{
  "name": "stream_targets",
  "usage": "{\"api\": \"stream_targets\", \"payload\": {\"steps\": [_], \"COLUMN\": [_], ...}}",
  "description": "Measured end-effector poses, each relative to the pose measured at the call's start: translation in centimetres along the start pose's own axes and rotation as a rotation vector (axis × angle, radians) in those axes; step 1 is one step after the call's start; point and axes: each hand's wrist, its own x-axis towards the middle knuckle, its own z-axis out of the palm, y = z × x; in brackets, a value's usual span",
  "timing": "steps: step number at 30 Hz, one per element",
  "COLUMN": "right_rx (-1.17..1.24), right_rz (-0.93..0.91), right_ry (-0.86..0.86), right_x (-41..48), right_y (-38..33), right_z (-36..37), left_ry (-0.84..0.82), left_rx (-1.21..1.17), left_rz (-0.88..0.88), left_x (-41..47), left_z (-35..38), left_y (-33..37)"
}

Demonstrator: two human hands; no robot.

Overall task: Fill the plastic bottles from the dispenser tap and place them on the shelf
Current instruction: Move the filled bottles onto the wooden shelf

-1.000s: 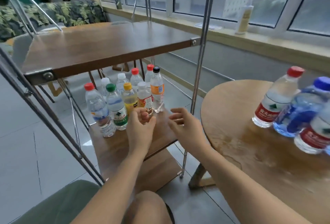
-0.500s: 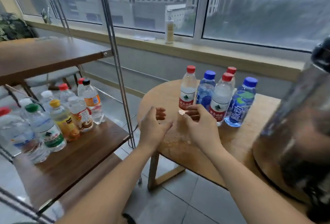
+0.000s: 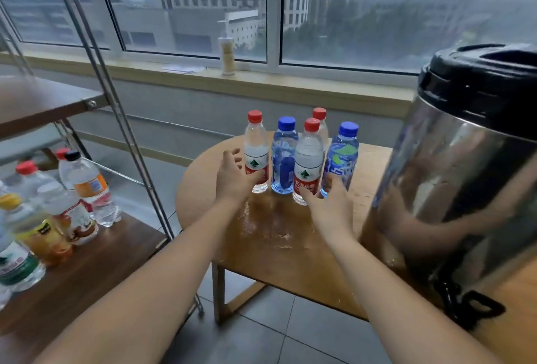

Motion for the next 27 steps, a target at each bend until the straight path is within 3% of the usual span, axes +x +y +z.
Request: {"api": "stream_targets", "payload": {"steps": [11,18,27], "right_rx": [-0.055,-0.064,0.054], "right_rz": [0.006,-0.088,-0.191], "right_ry": [-0.022,-0.043,-0.290], "right_x": [2.6,0.8,-5.7], "right_y": [0.0,0.0,-4.2], "right_z": [2.3,2.2,7.3], "left_ry": [-0.027,-0.040,0.054], "left_rx": [0.015,0.081,0.073], "left_rz": [0.012,0.064,0.041], "left_x": [1.0,-2.7,-8.8], "left_z": [0.8,-2.1,-10.4], "left_y": [-0.2,-0.6,-2.5]}}
